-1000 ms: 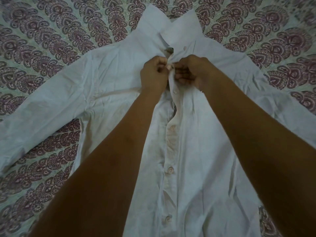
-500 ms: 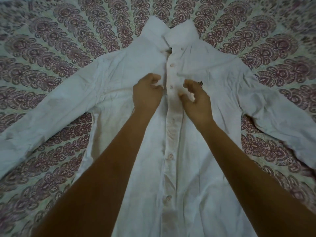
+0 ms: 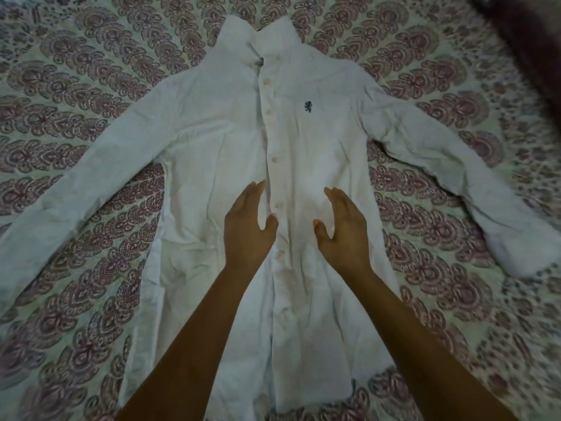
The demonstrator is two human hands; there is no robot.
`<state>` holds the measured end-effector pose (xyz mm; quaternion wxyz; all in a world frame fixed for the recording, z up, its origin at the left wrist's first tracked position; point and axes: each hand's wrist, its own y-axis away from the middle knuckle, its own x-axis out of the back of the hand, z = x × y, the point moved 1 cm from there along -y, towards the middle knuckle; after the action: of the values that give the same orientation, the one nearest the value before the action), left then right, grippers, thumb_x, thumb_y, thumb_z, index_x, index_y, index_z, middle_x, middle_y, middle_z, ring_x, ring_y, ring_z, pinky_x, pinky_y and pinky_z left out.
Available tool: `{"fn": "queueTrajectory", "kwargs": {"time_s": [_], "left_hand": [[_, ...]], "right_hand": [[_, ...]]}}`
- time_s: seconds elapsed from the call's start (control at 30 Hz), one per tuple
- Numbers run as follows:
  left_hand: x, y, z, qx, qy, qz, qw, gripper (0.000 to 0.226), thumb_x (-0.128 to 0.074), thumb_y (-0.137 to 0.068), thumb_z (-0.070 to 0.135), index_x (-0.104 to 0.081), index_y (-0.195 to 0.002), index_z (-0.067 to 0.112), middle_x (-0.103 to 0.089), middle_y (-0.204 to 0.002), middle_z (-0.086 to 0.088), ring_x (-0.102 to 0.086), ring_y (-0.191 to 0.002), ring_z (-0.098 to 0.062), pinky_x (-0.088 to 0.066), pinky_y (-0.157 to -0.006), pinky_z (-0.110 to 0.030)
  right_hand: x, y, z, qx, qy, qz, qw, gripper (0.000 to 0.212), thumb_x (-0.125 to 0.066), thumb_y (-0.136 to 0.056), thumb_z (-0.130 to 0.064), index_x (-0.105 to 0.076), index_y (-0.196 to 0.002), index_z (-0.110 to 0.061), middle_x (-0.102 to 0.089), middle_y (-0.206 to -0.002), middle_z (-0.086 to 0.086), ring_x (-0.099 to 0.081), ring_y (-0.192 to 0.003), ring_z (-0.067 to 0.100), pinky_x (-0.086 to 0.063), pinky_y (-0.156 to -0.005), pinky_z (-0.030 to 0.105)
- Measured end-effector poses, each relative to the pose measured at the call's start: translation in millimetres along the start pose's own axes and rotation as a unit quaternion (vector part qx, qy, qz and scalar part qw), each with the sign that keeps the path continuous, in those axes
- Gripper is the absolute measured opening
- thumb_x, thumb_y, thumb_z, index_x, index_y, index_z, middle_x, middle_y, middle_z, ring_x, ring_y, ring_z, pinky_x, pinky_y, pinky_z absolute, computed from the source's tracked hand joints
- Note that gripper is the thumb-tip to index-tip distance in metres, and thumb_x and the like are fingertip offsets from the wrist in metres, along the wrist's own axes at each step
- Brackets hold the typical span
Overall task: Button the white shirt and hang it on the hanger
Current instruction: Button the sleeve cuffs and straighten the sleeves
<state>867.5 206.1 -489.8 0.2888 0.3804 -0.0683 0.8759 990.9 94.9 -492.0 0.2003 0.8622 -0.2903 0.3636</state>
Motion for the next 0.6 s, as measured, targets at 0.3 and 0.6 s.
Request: {"fn": "queueTrajectory", "kwargs": {"time_s": [0.3,0.6], "left_hand": [[-29,76,31,-0.048,-0.039,-0.072,0.996,0.056,-0.058,-0.087,0.019,-0.039,-0.14,0.016,-0.042,-0.145,-0.008,-0.039,-0.133,-0.023,-0.025,-0.106,-0.027],[-124,98,121,-0.08,-0.016,-0.113,0.99,0.05,-0.054,-0.087,0.026,-0.047,-0.134,0.012,-0.049,-0.138,-0.006,-0.046,-0.127,-0.021,-0.032,-0.1,-0.024]], "right_hand": [[52,84,42,-0.073,0.003,0.063,0.995,0.059,-0.047,-0.082,-0.026,-0.039,-0.137,-0.006,-0.045,-0.14,0.015,-0.039,-0.131,0.03,-0.028,-0.107,0.039],[113,117,145,-0.136,-0.077,0.12,0.98,0.053,-0.044,-0.083,-0.024,-0.047,-0.131,-0.003,-0.052,-0.131,0.017,-0.048,-0.121,0.032,-0.038,-0.101,0.041]]}}
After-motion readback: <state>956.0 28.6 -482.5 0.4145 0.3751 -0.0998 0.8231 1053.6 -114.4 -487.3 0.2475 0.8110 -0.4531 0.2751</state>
